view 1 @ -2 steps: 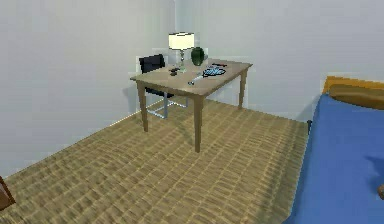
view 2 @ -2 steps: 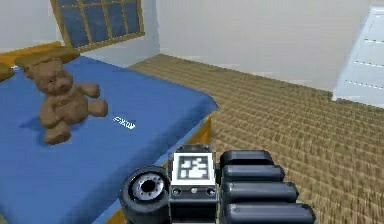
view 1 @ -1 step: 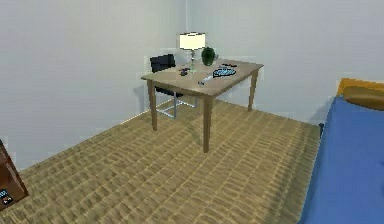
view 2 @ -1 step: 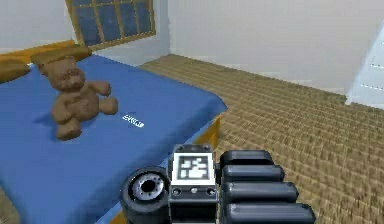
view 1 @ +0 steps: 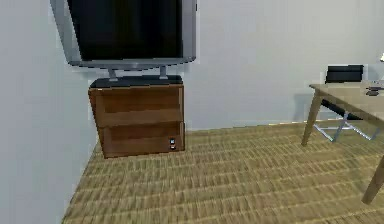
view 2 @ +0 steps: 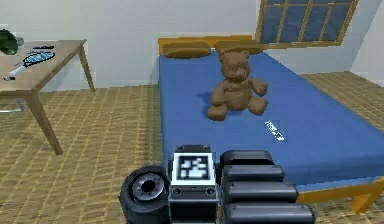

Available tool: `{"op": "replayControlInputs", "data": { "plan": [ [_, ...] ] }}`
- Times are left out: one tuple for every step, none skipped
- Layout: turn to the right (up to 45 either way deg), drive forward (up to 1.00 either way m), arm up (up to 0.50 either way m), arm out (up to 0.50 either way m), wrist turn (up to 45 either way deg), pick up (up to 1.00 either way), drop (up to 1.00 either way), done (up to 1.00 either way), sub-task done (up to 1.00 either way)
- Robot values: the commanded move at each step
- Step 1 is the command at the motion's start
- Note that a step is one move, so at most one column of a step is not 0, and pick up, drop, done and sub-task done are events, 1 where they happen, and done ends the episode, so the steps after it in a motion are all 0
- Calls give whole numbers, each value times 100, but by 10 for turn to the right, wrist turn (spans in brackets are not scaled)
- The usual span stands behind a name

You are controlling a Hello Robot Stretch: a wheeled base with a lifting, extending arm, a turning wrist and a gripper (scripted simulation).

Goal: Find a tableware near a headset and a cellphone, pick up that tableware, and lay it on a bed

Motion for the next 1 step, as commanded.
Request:
{"op": "replayControlInputs", "data": {
  "plan": [
    [-330, 0, 0, 0, 0, 0, 0, 0, 0]
  ]
}}
